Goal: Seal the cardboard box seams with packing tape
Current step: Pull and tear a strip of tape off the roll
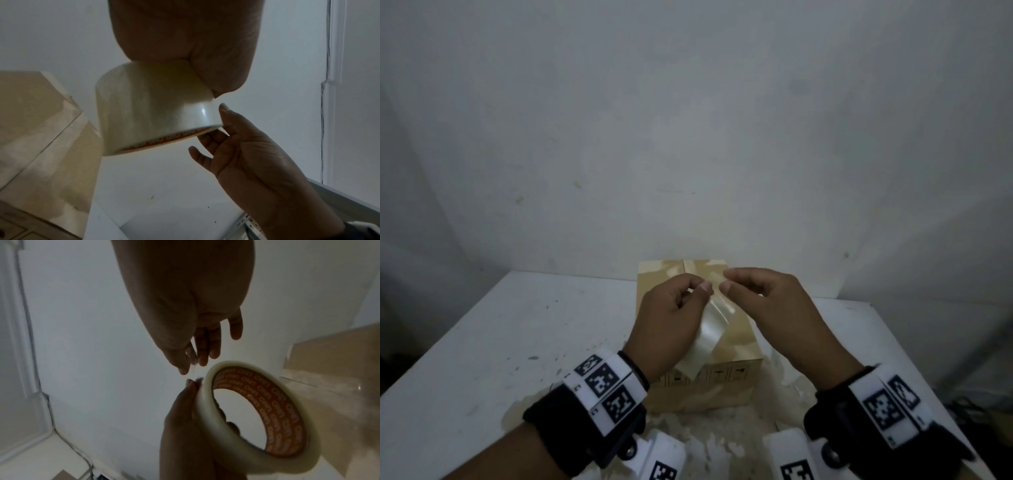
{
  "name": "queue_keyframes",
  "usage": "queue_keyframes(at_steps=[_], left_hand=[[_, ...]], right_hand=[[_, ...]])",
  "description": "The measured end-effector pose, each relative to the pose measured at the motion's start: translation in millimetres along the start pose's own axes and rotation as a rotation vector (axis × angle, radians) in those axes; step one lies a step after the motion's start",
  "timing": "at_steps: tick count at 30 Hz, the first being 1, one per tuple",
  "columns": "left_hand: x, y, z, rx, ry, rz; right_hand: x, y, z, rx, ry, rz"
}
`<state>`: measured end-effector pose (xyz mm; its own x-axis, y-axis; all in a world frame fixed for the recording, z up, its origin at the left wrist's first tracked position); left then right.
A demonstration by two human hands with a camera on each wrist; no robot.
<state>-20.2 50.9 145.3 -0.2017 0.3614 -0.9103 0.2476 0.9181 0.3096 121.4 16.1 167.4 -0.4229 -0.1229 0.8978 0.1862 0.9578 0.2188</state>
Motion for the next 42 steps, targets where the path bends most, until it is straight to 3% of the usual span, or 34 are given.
queue_keyframes(at_steps=[4, 24, 37, 42], left_hand=[[0.4, -1.0, -0.2, -0.007, 0.003, 0.004], [-0.4, -2.1, 4.2, -0.049, 0.042, 0.048], [-1.5, -2.8, 2.7, -0.046, 0.089, 0.084], [1.5, -3.2, 2.2, -0.046, 0.132, 0.097]], right_hand=[[-1.9, 0.1, -0.1, 0.01, 0.19, 0.066], [-17.0, 0.0, 6.5, -0.029, 0.407, 0.223], [-15.1, -1.9, 11.4, -0.049, 0.43, 0.239], [-6.7, 0.5, 8.3, -0.017, 0.247, 0.131]])
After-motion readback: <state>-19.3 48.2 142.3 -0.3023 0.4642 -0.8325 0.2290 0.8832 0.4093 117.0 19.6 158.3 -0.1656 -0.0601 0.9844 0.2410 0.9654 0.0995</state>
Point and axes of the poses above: each hand's wrist, its own y-axis towards the middle knuckle, its own z-axis out of the palm, x = y × z, the point moved 6 cm from there along y, towards the middle knuckle, and after that the axes turned 1 degree about y, right-handed, at the moved point
